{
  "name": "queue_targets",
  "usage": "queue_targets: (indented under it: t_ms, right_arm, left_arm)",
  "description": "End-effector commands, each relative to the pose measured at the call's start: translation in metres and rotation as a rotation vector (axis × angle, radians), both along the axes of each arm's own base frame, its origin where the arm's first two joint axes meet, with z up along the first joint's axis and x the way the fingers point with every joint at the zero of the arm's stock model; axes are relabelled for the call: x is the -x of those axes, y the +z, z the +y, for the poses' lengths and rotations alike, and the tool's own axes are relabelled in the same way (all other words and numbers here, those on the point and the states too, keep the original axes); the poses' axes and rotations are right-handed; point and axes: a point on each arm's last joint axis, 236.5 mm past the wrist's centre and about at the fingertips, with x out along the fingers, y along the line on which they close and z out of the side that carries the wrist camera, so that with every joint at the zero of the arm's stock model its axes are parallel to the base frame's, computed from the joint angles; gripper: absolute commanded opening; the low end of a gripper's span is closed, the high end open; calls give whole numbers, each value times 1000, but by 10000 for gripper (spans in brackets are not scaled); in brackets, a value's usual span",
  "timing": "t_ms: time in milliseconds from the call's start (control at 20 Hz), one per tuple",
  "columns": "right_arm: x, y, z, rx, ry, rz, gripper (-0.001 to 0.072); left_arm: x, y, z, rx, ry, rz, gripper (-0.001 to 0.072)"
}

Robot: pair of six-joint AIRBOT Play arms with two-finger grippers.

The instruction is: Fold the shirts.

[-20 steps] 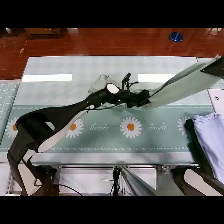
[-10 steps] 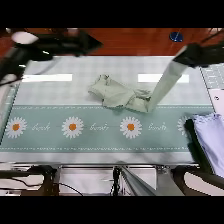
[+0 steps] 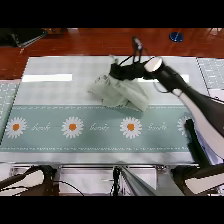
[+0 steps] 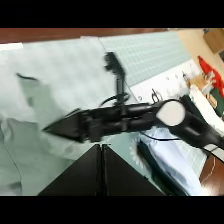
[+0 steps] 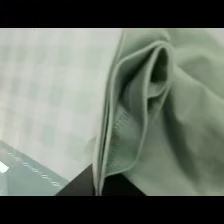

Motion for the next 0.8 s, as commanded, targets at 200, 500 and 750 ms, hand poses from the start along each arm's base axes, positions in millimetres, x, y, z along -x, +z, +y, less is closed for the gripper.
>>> queue_targets:
  t_ms: [200, 500, 750]
  right_arm:
    - [29, 19, 67, -126, 33, -22, 550]
    - [19, 102, -153, 290, 24, -159, 546]
    - [88, 43, -416, 819, -254, 302, 496]
  left_arm:
    - [30, -43, -38, -54, -150, 80, 26]
    - [22, -123, -20, -211, -81, 204, 26]
    - [25, -174, 11, -395, -38, 299, 518]
